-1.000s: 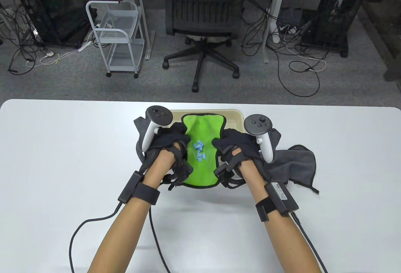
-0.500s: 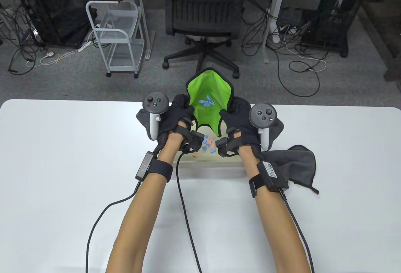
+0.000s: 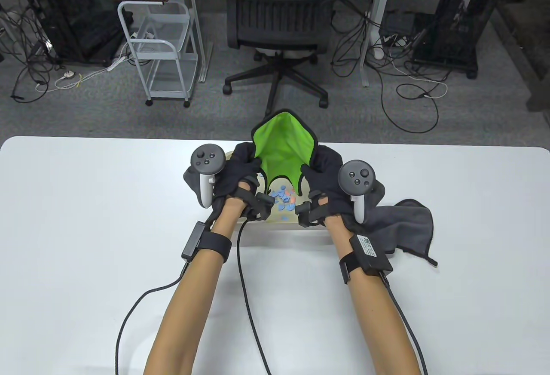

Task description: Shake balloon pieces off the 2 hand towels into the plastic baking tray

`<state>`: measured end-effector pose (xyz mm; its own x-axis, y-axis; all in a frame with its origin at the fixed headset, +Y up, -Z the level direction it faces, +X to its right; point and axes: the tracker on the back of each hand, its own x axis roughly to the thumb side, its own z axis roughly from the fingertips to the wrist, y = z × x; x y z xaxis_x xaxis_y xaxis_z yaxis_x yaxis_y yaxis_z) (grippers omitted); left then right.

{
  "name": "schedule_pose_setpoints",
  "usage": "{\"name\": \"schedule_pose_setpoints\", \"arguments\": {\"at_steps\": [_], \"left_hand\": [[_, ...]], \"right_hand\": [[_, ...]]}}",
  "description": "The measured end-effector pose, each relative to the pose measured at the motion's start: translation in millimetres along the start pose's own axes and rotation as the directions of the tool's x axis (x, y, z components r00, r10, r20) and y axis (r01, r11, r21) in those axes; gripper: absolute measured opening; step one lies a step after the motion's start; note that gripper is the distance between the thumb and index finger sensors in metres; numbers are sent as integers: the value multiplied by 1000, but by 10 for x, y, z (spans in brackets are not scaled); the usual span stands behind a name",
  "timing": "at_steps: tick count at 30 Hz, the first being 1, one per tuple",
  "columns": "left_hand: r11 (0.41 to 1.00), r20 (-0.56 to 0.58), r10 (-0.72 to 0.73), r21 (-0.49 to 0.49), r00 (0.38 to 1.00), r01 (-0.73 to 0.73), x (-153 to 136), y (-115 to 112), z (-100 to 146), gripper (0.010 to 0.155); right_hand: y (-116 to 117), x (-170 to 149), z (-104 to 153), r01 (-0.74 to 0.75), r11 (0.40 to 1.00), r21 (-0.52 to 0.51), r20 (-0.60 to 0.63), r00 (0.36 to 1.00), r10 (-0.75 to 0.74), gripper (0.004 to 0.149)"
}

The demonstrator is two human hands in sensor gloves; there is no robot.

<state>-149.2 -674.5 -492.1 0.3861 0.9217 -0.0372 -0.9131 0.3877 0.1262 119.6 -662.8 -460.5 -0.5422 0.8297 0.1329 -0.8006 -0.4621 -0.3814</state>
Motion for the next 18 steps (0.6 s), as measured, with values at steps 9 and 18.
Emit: {"name": "schedule_pose_setpoints", "arguments": {"at_steps": [9, 18], "left_hand": [[996, 35, -94, -6, 995, 94, 142, 49, 92, 39], [991, 20, -126, -52, 992, 127, 0, -80, 126, 39]], "right_hand": [[4, 25, 55, 10, 999, 30, -3, 1000, -10, 40], [145, -427, 212, 28, 996, 85, -147, 989, -15, 41]]}}
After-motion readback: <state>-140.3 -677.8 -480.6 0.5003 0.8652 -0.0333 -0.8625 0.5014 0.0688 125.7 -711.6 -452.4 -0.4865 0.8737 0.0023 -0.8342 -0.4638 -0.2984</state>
